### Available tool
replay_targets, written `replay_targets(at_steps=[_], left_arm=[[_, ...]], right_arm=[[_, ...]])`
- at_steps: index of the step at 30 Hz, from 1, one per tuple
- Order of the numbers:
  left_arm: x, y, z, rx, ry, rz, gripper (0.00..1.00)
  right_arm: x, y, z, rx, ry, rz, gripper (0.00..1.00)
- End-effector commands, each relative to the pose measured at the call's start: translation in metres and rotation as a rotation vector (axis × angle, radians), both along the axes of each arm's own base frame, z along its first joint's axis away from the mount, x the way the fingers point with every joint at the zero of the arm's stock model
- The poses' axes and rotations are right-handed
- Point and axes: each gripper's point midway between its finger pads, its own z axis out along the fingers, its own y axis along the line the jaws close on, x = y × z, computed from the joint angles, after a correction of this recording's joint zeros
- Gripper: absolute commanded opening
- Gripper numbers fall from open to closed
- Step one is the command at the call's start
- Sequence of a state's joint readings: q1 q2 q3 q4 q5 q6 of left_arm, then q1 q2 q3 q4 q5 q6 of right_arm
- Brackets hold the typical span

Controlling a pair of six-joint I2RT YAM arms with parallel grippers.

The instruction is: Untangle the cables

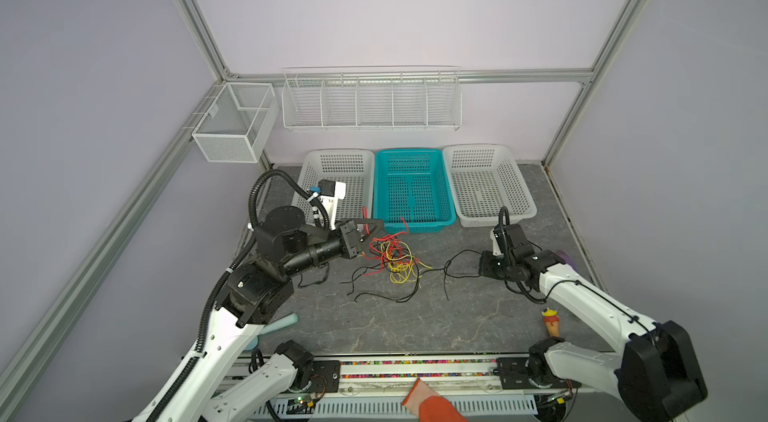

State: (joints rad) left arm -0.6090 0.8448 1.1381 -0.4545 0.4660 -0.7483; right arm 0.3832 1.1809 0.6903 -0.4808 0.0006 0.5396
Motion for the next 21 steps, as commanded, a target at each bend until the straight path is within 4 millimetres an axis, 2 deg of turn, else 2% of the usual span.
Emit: replay_targets(at_steps=[1, 6, 9, 11, 15, 18, 21], left_arm=[[-0.002, -0.008, 0.026, -0.115, -0.050, -0.050, 0.00], [0.009, -0.022, 0.018, -0.169, -0.002, -0.079, 0.00], [0.015, -0.027, 0.015, -0.199, 0.010, -0.084, 0.00], [0.017, -0.029, 0.014, -0.217, 0.015, -0.084, 0.00], [0.020, -0.037, 0.012, -0.244, 0.020, -0.083, 0.00], [0.021, -0.041, 0.013, -0.263, 0.014, -0.072, 0.00], [0.021, -0.046, 0.018, -0.288, -0.003, -0.063, 0.00]], right_arm=[[0.003, 0.024, 0.018, 0.088, -0.047, 0.098, 0.17], [0.002, 0.042, 0.064, 0.133, -0.189, 0.186, 0.46], [0.001, 0.052, 0.094, 0.172, -0.268, 0.235, 0.56], [-0.003, 0.069, 0.113, 0.241, -0.314, 0.306, 0.59], [-0.024, 0.121, 0.148, 0.404, -0.403, 0.508, 0.60], [-0.040, 0.154, 0.160, 0.451, -0.456, 0.615, 0.59], [-0.045, 0.179, 0.166, 0.514, -0.480, 0.650, 0.58]])
